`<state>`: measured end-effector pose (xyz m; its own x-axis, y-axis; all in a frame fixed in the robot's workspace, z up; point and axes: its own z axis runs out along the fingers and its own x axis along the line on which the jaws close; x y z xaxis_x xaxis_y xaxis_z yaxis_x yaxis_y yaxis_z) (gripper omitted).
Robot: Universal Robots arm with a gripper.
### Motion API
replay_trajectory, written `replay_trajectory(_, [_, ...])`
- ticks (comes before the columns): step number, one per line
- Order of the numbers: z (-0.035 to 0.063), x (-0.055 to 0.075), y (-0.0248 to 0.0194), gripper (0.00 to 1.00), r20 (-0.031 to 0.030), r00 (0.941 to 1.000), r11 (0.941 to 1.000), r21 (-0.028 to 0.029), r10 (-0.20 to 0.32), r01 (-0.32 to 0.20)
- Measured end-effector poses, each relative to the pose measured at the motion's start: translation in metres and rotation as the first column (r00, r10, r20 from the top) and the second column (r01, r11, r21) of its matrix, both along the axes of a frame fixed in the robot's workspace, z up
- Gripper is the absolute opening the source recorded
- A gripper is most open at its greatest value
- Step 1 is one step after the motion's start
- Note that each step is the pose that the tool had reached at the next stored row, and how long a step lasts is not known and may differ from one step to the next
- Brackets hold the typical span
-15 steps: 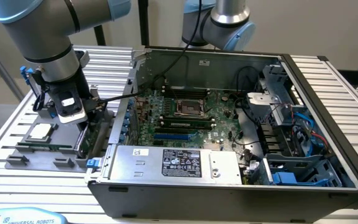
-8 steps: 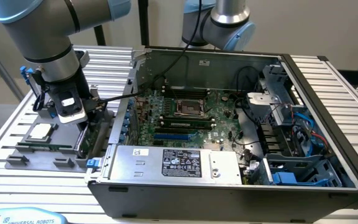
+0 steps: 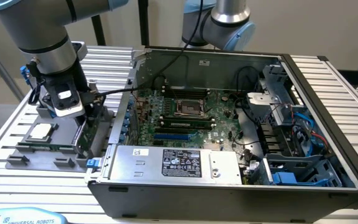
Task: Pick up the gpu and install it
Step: 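Pick up the gpu and move the gpu toward the slot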
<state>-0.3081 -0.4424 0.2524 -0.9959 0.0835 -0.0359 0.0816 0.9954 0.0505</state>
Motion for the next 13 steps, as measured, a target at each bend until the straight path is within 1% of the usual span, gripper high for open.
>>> replay_trajectory(3, [0.0097, 0.000, 0.0000, 0.27, 0.0000, 1.0000, 1.0000, 0.0059, 0.000, 0.000])
replay_trajectory(6, [0.0206, 0.000, 0.0000, 0.27, -0.0001, 1.0000, 1.0000, 0.0098, 0.000, 0.000])
replay_trajectory(9, [0.0335, 0.000, 0.0000, 0.27, -0.0001, 1.0000, 0.9999, 0.0114, 0.000, 0.000])
replay_trajectory(13, [0.0515, 0.000, -0.0001, 0.27, 0.0000, 1.0000, 0.9999, 0.0118, 0.000, 0.000])
